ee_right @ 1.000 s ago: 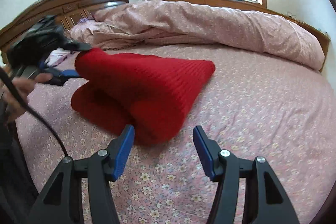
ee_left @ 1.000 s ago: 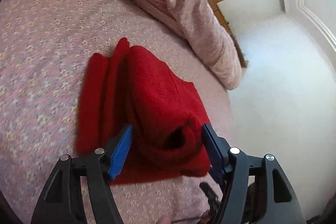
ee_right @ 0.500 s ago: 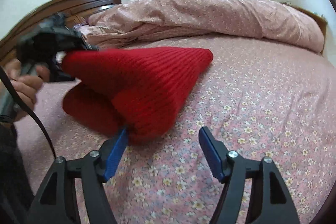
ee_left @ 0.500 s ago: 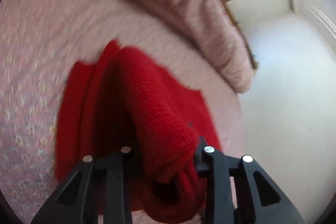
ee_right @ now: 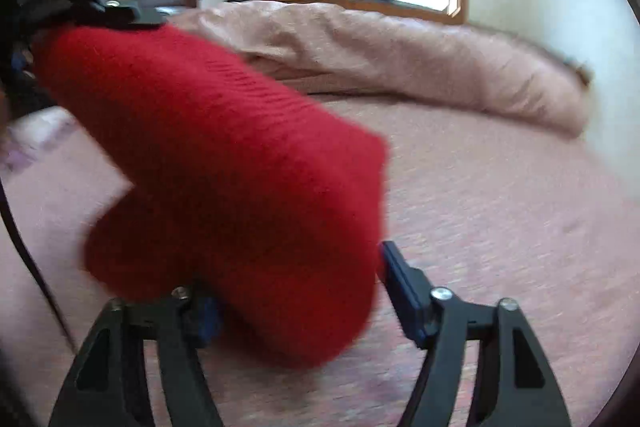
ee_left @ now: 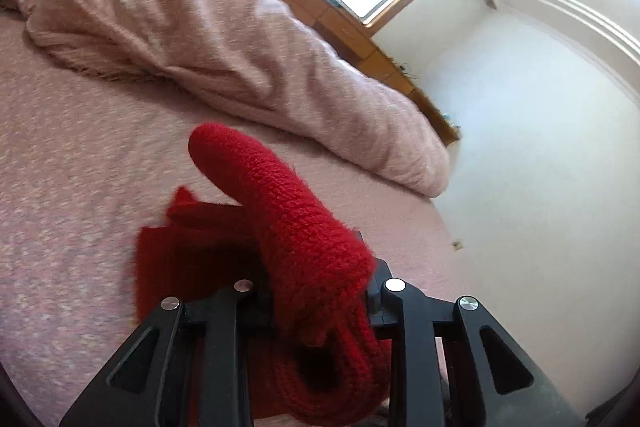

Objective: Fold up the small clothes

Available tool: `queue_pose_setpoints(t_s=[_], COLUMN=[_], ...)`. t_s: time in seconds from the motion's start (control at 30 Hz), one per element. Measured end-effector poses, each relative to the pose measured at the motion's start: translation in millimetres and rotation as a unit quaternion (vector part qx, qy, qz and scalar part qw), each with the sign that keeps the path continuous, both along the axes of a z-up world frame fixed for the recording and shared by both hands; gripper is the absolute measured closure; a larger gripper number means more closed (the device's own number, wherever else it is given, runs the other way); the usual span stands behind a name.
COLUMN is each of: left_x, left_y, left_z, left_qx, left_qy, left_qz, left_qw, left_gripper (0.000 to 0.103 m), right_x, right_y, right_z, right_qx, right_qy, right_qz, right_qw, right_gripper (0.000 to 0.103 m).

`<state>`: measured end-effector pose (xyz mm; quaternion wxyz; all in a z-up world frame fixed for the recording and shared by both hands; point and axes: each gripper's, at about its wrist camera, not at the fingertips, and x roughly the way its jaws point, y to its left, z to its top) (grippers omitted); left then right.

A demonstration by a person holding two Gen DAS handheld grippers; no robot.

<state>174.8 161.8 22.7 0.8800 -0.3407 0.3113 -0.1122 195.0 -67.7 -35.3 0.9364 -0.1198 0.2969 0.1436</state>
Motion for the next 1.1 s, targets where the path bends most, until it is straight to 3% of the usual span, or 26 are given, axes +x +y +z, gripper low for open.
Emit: queue_pose_setpoints(t_s=[0.1,0.27,0.33,0.43,0.5,0.6,0.67,0.77,0.87,0.97,1.03,1.1], left_x=[-0.2,-4.9,-8.4,-10.1,-10.0,-16.1,-22.2,-30.9,-48.4,-61.1,-64.8,-64.3], left_y=[7.8,1.7,0.3,-7.0,-12.2,-16.7,-16.1,-7.5,10.4,24.2,23.7,14.4], left_z=[-29.4,-70.1,-76.7,-81.1,-84.5,-83.4,-80.0,-59.6,-36.7,-35.3,-35.5,-26.2], left_qx=[0.014,0.063,0.059,0.083,0.087,0.098,0.126,0.165,0.212,0.183,0.164,0.175], left_qy=[0.043,0.109,0.107,0.101,0.102,0.099,0.101,0.083,0.061,0.063,0.06,0.046], left_qz=[-0.001,-0.002,-0.002,-0.005,-0.009,-0.012,-0.006,-0.02,0.029,0.045,0.049,0.057], left_qw=[0.999,0.992,0.9925,0.9914,0.9909,0.9902,0.9868,0.9825,0.9748,0.98,0.9834,0.9819], left_gripper=[0.083,0.082,0.082,0.078,0.073,0.064,0.057,0.057,0.057,0.057,0.057,0.057], right_x=[9.6,-2.2,-7.7,-18.9,-19.8,-13.3,-15.4,-20.9,-34.6,-40.3,-39.3,-32.3], right_y=[-8.1,-12.9,-19.7,-31.5,-43.5,-54.1,-55.2,-62.1,-68.5,-79.5,-96.1,-106.2], right_z=[-17.5,-11.0,-13.1,-12.2,-10.6,-14.9,-13.9,-15.1,-15.5,-10.2,0.3,14.1], right_qx=[-0.021,-0.039,-0.025,-0.006,0.015,0.03,0.029,0.039,0.029,0.006,0.038,0.064], right_qy=[0.074,0.053,0.042,0.024,0.034,0.056,0.055,0.062,0.062,0.053,0.058,0.049], right_qz=[0.016,0.017,0.007,-0.018,-0.026,-0.028,-0.024,-0.021,-0.016,-0.033,-0.023,-0.018], right_qw=[0.997,0.998,0.999,1.0,0.999,0.998,0.998,0.997,0.998,0.998,0.997,0.997], right_gripper=[0.038,0.037,0.037,0.037,0.037,0.037,0.037,0.037,0.037,0.039,0.039,0.039])
